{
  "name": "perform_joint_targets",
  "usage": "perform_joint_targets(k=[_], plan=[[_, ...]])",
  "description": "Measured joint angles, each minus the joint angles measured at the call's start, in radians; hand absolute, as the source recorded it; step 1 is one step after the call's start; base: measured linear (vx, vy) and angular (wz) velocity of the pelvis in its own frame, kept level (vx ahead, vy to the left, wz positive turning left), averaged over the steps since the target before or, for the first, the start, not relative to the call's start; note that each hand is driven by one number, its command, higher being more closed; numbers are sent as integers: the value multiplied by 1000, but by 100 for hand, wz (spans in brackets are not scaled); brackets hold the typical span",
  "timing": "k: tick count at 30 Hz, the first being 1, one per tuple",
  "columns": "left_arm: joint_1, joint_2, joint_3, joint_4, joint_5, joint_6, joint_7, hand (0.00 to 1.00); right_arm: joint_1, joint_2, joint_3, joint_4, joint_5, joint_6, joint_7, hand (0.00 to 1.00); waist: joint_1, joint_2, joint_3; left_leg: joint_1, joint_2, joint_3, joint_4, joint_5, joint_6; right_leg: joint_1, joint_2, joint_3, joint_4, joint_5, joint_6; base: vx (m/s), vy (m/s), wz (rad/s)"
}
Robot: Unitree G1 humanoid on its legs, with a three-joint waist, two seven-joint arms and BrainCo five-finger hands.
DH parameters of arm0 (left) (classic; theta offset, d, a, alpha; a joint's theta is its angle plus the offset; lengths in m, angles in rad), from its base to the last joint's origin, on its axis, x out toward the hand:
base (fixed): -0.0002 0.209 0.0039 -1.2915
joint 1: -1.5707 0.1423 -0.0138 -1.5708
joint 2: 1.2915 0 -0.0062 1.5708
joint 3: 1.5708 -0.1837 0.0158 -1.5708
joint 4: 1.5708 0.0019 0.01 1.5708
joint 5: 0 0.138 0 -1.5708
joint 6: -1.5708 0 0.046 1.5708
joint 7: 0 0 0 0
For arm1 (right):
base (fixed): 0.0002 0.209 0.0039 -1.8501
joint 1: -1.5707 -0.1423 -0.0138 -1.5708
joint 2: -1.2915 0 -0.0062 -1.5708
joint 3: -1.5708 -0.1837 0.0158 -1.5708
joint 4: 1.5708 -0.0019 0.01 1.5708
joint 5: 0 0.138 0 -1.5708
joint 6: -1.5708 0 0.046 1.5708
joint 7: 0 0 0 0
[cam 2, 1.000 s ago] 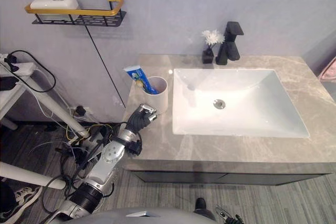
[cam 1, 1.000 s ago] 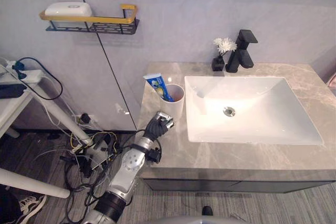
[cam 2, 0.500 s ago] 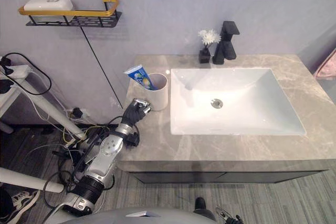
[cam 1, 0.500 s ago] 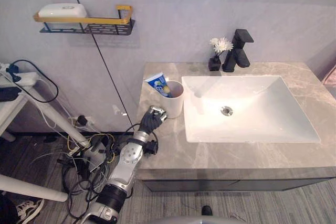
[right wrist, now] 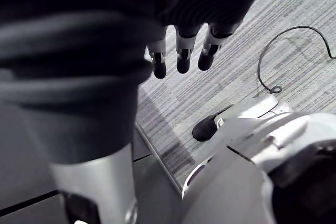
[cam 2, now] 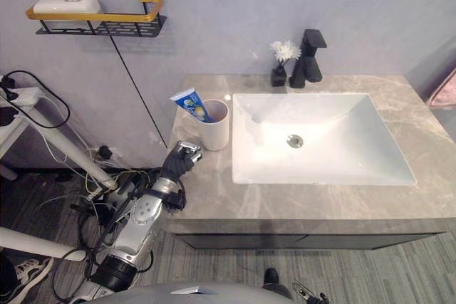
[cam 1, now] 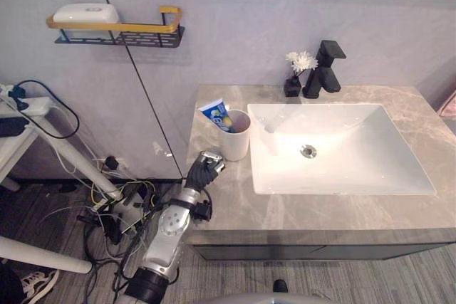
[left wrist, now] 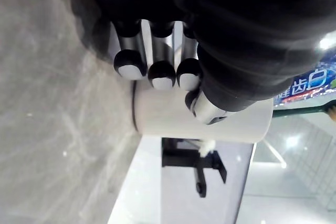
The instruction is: Organize washtable
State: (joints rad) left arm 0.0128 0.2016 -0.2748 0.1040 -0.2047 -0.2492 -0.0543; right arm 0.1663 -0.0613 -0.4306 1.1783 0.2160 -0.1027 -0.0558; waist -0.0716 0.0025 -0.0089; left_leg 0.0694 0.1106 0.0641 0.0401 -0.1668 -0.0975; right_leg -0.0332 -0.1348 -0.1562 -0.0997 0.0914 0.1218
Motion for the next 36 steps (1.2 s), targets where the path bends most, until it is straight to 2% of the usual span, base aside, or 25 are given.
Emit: perform_joint_targets(k=[8,14,24,36], plan=[[67,12,-86,-105,-97,14,-44,100,5,-1,22,0,1,-2,-1,0,0,-4,2,-13,-1,-19,6,0,0,1,-3,-22,0,0,0,6,0,7],[68,39,-195,-142,-104,36,-65,100,5,-2,35,0,2,-3,-1,0,0,-5,3,-15,-2,-21,9,0,0,1,-5,-24,0,0,0,0,0,0],[20,40,-355,-146,-104,51,-76,100,5,-3,40,0,33,-2,-3,0,-1,-6,3,-24,-3,-22,15,0,0,1,-6,-25,0,1,0,0,0,0],[-113,27,-367,-15,-90,47,-49,100,4,-1,37,0,39,-2,-10,0,-4,-10,5,-19,-3,-18,16,0,0,1,-7,-23,0,1,0,0,0,0]])
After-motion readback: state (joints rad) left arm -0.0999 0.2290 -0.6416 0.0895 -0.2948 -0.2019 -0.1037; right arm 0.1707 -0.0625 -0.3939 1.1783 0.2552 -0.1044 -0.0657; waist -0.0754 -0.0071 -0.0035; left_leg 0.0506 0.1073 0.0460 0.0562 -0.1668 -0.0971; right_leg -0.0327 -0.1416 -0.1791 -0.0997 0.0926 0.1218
